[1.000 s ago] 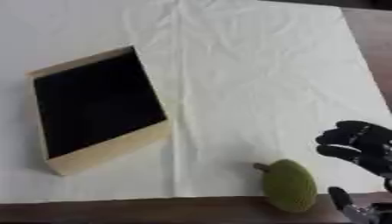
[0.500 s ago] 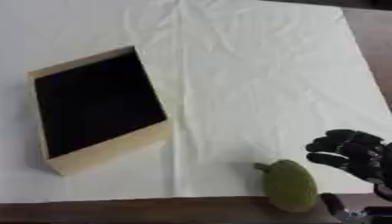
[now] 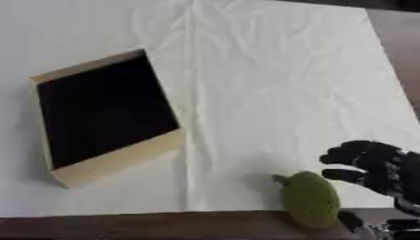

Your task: Pick up objects on the table and place them in the box.

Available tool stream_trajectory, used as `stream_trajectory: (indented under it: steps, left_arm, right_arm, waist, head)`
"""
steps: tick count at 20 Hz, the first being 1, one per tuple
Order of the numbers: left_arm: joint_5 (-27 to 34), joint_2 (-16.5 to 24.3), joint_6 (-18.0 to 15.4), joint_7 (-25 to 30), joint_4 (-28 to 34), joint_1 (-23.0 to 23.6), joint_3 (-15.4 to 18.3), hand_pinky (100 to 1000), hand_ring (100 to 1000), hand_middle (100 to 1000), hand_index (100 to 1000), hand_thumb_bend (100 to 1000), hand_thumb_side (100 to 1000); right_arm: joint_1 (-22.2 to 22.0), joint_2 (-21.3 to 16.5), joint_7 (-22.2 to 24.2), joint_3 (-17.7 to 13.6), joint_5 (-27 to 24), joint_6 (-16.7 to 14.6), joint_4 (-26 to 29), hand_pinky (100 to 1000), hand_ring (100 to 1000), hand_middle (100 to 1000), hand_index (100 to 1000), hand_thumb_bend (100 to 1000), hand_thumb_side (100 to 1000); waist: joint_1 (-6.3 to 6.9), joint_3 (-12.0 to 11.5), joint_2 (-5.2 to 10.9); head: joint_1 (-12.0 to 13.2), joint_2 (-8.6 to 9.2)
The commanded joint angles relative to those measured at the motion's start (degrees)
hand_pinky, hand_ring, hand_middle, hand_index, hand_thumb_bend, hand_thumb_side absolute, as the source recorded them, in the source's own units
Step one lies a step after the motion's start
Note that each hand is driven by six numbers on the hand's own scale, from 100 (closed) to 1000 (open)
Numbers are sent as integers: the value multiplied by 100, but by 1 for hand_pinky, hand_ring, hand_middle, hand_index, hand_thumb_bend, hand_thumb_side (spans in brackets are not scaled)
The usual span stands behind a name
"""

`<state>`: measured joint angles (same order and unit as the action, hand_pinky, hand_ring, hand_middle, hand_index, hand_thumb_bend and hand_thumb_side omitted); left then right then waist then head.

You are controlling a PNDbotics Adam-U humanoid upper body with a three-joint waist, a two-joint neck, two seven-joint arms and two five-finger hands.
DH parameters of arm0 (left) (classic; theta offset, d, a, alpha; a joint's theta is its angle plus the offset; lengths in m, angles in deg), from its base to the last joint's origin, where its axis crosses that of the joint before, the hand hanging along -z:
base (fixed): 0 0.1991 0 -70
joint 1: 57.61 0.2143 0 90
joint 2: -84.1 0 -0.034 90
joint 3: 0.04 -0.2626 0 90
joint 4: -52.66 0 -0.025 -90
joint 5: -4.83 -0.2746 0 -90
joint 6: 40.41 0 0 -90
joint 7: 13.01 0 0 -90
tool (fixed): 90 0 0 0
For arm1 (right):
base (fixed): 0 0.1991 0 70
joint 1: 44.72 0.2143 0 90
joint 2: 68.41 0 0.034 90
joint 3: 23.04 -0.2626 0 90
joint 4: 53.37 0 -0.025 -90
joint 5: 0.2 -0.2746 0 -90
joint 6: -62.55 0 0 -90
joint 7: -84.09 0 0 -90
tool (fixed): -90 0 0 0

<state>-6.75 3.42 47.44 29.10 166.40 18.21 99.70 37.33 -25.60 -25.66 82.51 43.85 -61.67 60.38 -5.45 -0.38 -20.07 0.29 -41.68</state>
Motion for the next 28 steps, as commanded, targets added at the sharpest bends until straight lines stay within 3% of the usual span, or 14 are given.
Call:
stream_trajectory:
  steps: [1, 2, 3, 9, 28]
  left_arm:
    - [9, 134, -9, 12, 85, -50, 15, 562, 683, 683, 712, 891, 772]
    - [8, 135, -10, 12, 85, -49, 15, 562, 683, 683, 712, 891, 772]
    - [8, 134, -11, 12, 85, -49, 16, 562, 683, 683, 712, 891, 772]
    - [6, 137, -9, 11, 85, -44, 18, 562, 684, 683, 711, 891, 772]
    - [32, 123, -17, 46, 85, -72, -17, 561, 686, 683, 710, 890, 770]
  right_arm:
    - [86, -186, 235, -43, 93, -109, 84, 875, 898, 891, 906, 337, 194]
    - [114, -189, 297, -49, 91, -135, 84, 877, 904, 898, 905, 318, 185]
    - [141, -197, 354, -51, 90, -163, 84, 878, 909, 908, 905, 360, 160]
    - [283, -290, 786, -13, 79, -390, 84, 878, 914, 907, 906, 414, 100]
    - [1072, -684, 2062, 159, -567, -808, 84, 878, 921, 903, 914, 407, 100]
  waist:
    - [-74, -8, 177]
    - [-77, -10, 179]
    - [-81, -13, 181]
    - [-98, -29, 192]
    - [-127, -128, 204]
  head:
    - [-11, 11]
    - [-8, 11]
    - [-6, 13]
    - [-3, 7]
    - [-78, 2]
